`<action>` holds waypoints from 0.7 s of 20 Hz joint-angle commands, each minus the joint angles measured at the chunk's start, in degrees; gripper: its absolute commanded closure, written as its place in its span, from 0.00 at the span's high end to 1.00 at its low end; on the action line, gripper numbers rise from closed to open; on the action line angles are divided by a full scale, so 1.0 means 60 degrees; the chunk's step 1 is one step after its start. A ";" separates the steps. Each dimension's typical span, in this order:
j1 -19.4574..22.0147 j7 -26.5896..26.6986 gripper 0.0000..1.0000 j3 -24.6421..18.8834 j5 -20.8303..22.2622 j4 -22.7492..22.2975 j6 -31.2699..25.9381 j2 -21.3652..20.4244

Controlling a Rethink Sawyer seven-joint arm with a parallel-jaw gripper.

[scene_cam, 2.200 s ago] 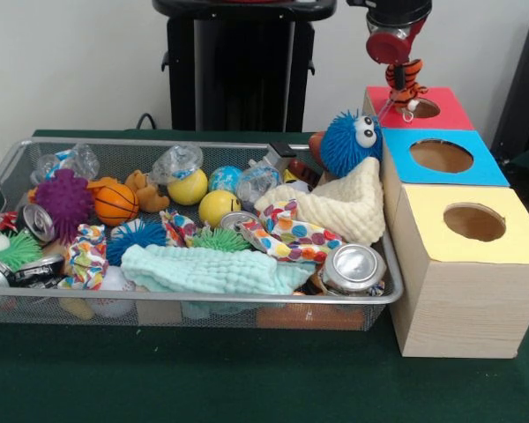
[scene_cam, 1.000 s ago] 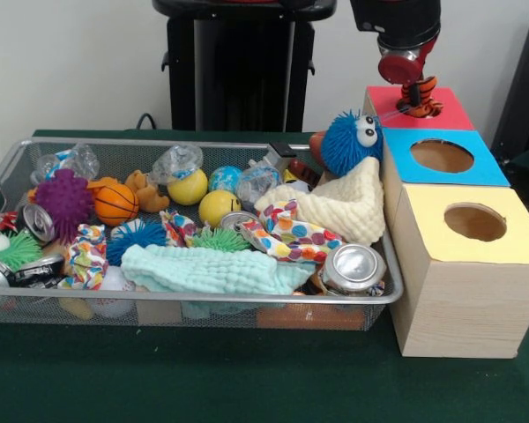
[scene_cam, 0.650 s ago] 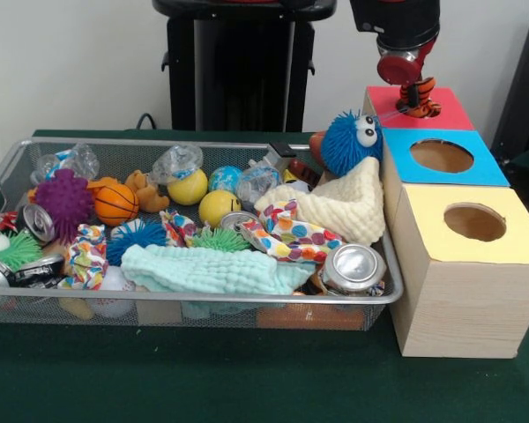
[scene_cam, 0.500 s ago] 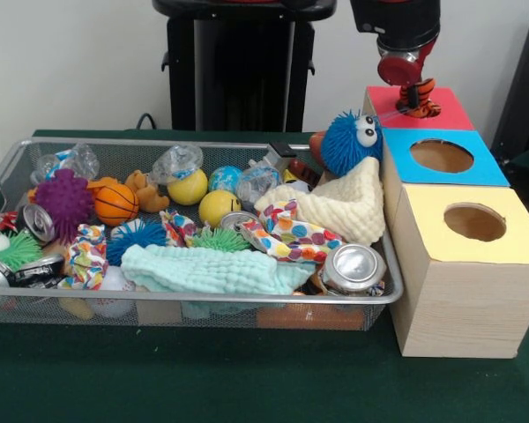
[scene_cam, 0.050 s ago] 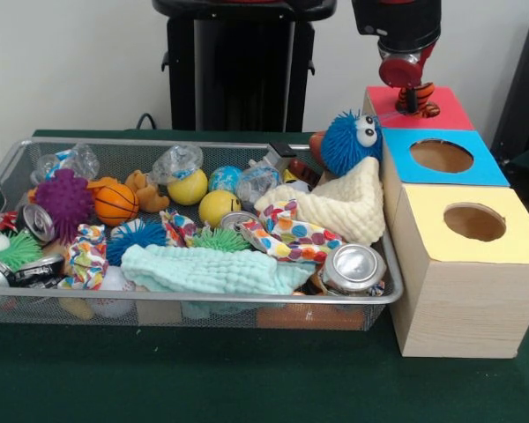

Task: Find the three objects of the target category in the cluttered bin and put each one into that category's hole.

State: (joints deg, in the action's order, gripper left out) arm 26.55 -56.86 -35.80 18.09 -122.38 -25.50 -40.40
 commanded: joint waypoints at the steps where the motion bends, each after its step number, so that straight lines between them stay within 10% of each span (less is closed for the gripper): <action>1: -0.0424 -0.1481 1.00 0.0662 0.0562 0.0770 0.0469 0.0012; 3: -0.0446 -0.1163 1.00 0.0366 0.0644 0.0875 0.0471 -0.0147; 6: -0.0253 -0.3128 1.00 0.0692 -0.1090 0.0029 0.0984 -0.0508; 14: -0.0451 -0.2648 1.00 0.0927 -0.1062 0.0226 0.0867 -0.0541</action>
State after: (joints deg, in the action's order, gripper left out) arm 24.07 -58.02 -33.58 14.54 -122.68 -23.93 -43.06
